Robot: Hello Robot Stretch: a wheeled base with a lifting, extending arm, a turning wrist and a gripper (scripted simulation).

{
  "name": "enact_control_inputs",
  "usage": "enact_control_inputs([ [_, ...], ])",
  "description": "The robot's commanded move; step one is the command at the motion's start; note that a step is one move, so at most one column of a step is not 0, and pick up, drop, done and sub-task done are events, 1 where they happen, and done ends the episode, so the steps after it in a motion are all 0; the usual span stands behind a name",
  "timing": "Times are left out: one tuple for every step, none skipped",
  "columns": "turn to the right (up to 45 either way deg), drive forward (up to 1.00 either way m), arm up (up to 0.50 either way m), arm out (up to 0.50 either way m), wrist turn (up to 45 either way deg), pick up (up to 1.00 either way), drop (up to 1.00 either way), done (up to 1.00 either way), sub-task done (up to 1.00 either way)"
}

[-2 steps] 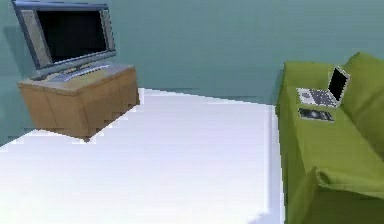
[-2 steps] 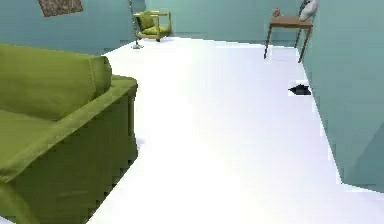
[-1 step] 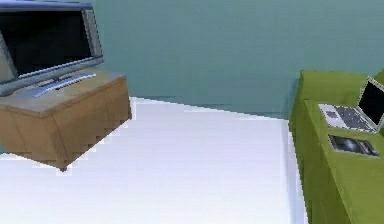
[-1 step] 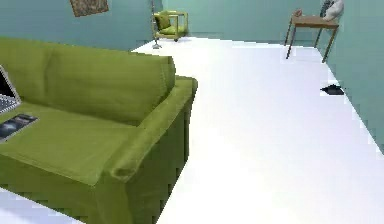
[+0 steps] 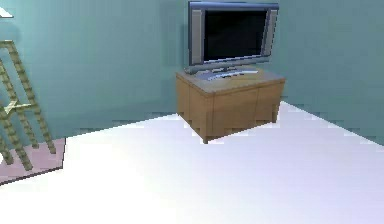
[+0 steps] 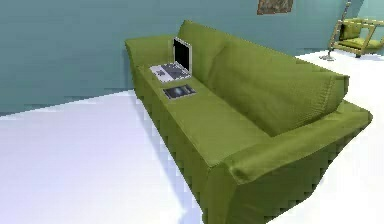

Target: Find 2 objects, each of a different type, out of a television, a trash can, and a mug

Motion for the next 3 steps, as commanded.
enact_control_inputs([
  [-6.0, 0.00, 0.00, 0.00, 0.0, 0.00, 0.00, 0.00, 0.00],
  [0.0, 1.00, 0.00, 0.00, 0.0, 0.00, 0.00, 0.00, 0.00],
  [-6.0, 0.00, 0.00, 0.00, 0.0, 0.00, 0.00, 0.00, 0.00],
])
